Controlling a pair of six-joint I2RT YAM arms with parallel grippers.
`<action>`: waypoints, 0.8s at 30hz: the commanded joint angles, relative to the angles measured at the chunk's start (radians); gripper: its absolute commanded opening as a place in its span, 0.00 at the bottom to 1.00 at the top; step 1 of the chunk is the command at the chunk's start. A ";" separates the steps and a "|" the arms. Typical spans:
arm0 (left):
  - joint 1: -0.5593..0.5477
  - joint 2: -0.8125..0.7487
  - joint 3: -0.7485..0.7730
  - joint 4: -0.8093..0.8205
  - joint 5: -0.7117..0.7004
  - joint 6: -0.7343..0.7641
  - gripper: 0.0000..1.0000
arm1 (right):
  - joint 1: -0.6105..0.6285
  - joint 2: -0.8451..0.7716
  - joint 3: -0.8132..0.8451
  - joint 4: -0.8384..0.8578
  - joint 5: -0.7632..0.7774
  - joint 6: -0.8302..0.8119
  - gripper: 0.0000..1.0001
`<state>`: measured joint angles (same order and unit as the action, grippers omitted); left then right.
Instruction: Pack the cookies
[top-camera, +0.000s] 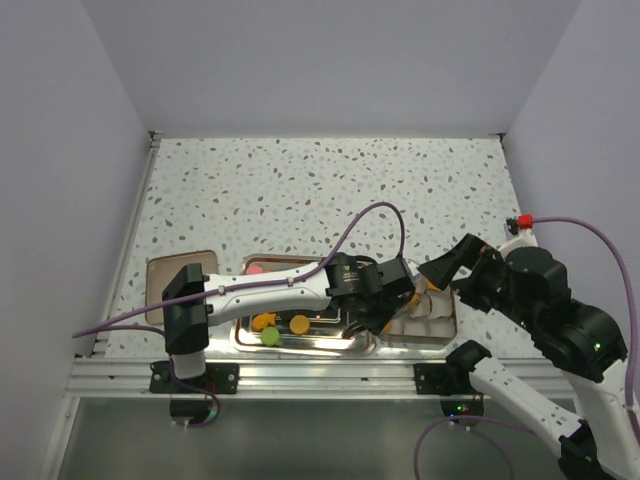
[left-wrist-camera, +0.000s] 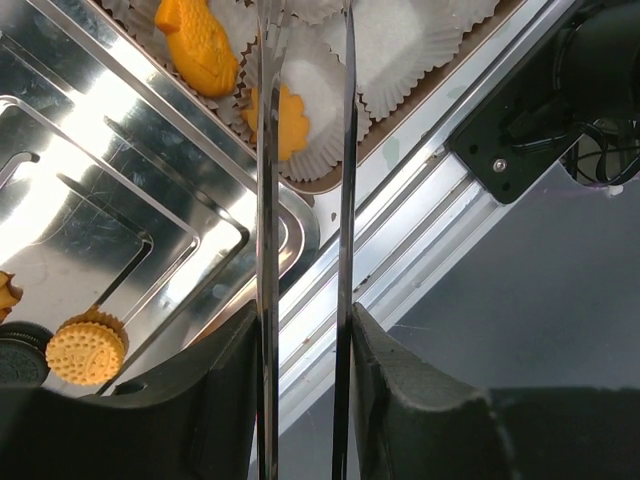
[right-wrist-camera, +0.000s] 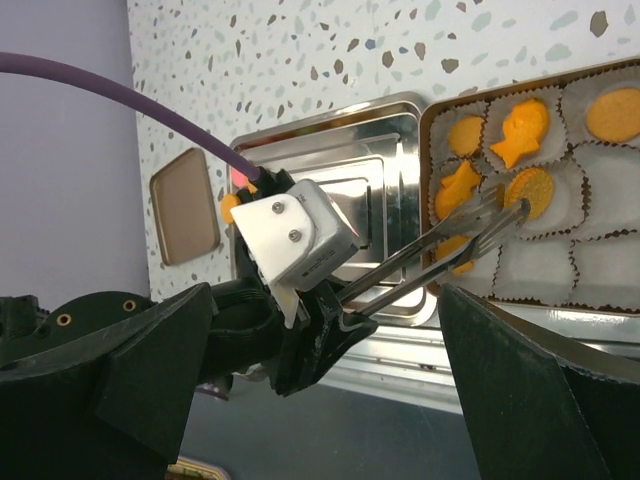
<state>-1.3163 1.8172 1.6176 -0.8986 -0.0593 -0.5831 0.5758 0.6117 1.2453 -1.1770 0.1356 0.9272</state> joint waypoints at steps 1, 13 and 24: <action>-0.003 -0.076 -0.004 0.035 -0.030 -0.017 0.42 | 0.001 0.011 -0.027 0.068 -0.048 0.025 0.99; 0.052 -0.321 -0.094 -0.140 -0.157 -0.060 0.45 | 0.001 0.016 -0.084 0.161 -0.090 0.070 0.99; 0.175 -0.533 -0.346 -0.278 -0.229 -0.113 0.59 | 0.001 0.066 -0.067 0.203 -0.117 0.065 0.99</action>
<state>-1.1828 1.3624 1.3277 -1.1263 -0.2474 -0.6590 0.5758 0.6643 1.1648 -1.0203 0.0494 0.9813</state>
